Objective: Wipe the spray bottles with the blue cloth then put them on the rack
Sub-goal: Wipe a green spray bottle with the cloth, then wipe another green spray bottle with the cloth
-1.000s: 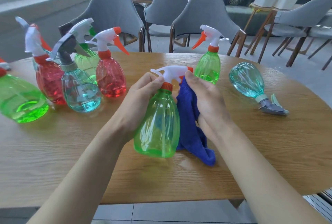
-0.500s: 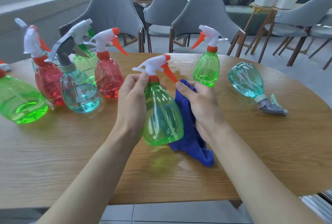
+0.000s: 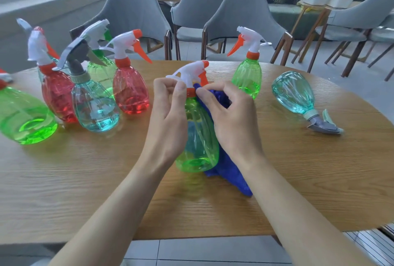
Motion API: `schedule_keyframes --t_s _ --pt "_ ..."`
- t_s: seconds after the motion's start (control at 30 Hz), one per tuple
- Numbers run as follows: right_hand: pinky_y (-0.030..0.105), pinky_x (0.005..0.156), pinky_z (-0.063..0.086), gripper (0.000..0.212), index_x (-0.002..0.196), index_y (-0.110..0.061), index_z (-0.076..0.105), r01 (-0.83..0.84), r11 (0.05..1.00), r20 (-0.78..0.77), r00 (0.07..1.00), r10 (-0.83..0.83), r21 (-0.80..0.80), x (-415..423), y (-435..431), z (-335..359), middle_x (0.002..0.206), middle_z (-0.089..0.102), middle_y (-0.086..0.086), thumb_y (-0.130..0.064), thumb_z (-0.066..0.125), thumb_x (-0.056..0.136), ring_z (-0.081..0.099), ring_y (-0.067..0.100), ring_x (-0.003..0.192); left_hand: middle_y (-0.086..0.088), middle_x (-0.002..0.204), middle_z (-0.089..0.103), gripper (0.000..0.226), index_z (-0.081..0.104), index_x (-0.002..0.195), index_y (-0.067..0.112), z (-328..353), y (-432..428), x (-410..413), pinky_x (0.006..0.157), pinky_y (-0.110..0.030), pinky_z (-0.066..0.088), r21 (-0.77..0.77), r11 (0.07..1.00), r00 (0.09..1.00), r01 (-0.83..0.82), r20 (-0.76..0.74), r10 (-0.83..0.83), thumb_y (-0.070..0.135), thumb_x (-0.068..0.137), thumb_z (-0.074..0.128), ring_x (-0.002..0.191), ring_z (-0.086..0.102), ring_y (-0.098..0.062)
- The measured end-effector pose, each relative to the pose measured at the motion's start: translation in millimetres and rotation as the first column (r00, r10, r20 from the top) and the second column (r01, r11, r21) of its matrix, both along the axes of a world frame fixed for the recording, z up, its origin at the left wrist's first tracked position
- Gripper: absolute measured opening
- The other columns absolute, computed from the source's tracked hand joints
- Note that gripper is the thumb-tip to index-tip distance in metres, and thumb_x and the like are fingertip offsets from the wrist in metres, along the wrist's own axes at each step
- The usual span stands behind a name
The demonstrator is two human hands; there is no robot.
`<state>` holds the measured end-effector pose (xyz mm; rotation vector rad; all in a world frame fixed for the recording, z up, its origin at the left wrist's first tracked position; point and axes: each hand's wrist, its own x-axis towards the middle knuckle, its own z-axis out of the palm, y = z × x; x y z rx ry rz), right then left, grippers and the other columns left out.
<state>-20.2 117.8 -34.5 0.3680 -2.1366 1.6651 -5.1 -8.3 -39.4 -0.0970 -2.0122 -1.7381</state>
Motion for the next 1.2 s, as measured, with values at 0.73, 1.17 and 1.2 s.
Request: schedule_keyframes --t_s 0.73,1.17,1.2 --pt "0.027 0.111 0.038 0.059 0.147 -0.033 0.056 -0.091 0.890 0.122 0.992 0.040 0.447 -5.5 10.6 -31.4 0.136 0.049 -0.012 -0.054 0.071 0.094 0.048 0.010 0.132 -0.004 0.117 0.051 0.027 0.037 0.134 0.022 -15.4 -32.0 -28.1 0.085 -0.020 0.041 -0.467 0.821 0.937 -0.328 -0.274 0.219 0.029 0.111 0.050 0.099 0.051 -0.012" --pt "0.040 0.100 0.048 0.074 0.145 -0.034 0.051 -0.104 0.808 0.151 0.988 0.018 0.580 -2.1 33.5 -46.4 0.128 0.060 -0.005 -0.027 0.082 0.078 0.054 0.023 0.121 -0.004 0.143 0.047 0.103 0.031 0.156 0.018 -42.1 -54.6 8.0 0.109 -0.030 0.038 -0.646 0.722 0.947 -0.249 -0.007 0.321 0.067 0.081 0.081 0.134 0.046 -0.018" --pt "0.040 0.097 0.050 0.070 0.144 -0.033 0.052 -0.088 0.805 0.133 0.991 0.012 0.587 -0.3 33.6 -45.9 0.126 0.061 -0.005 -0.026 0.081 0.079 0.054 0.022 0.118 -0.005 0.142 0.048 0.102 0.033 0.154 0.017 -43.5 -54.5 8.8 0.108 -0.029 0.036 -0.660 0.703 0.939 -0.263 -0.009 0.343 0.065 0.080 0.083 0.134 0.046 -0.021"
